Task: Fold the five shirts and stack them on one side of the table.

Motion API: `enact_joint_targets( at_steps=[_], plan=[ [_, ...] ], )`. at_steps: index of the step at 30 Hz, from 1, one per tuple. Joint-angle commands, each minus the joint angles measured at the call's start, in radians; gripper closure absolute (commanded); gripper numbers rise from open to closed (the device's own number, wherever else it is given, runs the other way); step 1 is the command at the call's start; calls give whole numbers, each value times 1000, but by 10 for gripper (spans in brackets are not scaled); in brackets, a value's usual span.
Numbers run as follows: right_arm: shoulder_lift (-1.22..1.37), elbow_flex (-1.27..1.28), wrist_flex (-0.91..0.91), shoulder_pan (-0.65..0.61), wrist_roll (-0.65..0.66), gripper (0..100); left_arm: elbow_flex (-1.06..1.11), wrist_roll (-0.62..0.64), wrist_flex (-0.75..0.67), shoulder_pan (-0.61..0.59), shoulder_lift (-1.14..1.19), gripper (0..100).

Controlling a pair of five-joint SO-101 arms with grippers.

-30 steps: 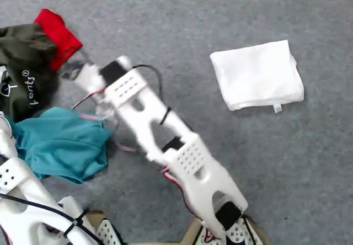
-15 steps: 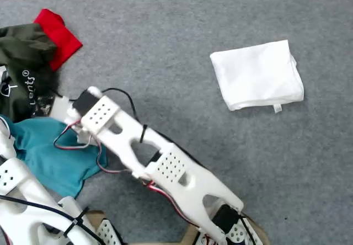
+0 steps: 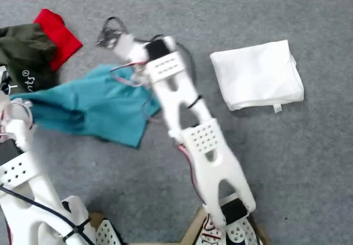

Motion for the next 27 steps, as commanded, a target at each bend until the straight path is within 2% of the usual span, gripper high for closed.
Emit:
enact_joint_targets(
  at_steps=[1, 5, 7, 9, 15, 18, 22, 25, 27],
  plan=[
    [-2, -42, -38, 95, 89, 945, -7, 81, -18, 101, -12, 971],
    [7, -85, -49, 155, -21, 785, 44, 147, -64, 160, -12, 971],
    [5, -131, -34, 178, -77, 743, 79, 152, -101, 162, -12, 971],
    [4, -189, -11, 193, -137, 744, 90, 152, -109, 162, -18, 971],
    [-10, -320, 203, 176, -517, 828, 99, 149, -104, 159, -23, 971],
    [-62, -228, 201, 176, -678, 855, 99, 149, -104, 159, -25, 971],
    [-236, 10, 203, 170, -689, 869, 97, 149, -103, 128, -25, 971],
    [-463, 315, 199, 163, -689, 868, 93, 149, -103, 108, -25, 971],
    [-615, 550, 198, 115, -687, 868, 99, 149, -103, 110, -25, 971]
  ],
)
